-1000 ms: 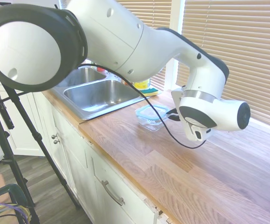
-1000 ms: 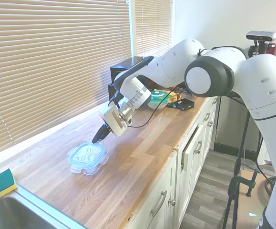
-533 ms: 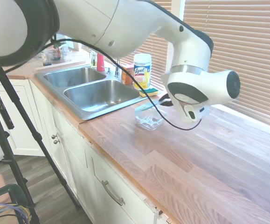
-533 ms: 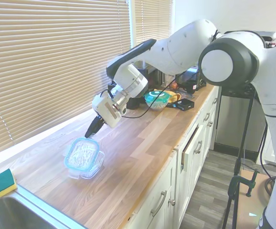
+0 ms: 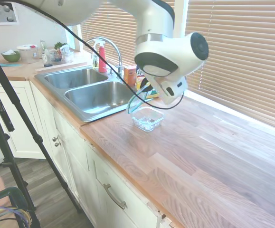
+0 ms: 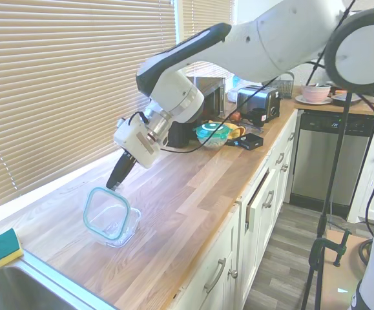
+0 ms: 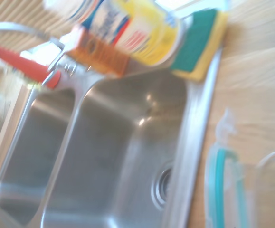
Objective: Uncover the lid of the food container
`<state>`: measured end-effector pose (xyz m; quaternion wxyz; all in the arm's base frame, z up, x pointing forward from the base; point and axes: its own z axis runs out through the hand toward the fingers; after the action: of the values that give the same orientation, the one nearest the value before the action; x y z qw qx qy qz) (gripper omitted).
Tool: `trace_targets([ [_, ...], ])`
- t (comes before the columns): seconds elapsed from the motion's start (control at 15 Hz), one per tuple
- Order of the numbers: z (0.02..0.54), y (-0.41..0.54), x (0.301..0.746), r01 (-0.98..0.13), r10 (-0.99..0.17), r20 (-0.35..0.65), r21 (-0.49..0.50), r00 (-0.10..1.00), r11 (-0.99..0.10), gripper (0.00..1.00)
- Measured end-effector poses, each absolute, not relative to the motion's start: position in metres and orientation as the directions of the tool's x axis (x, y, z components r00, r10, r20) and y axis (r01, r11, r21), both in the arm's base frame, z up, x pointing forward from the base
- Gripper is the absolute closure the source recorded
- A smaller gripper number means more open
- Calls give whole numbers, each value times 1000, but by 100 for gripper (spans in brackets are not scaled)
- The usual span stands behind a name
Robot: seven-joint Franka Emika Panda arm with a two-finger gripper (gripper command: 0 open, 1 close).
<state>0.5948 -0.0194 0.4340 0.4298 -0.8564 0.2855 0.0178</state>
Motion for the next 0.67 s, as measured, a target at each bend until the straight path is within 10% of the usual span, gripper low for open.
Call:
trace_targets([
  [0.67,447,15,535,-495,-451,-262,-677,853,-545,100],
])
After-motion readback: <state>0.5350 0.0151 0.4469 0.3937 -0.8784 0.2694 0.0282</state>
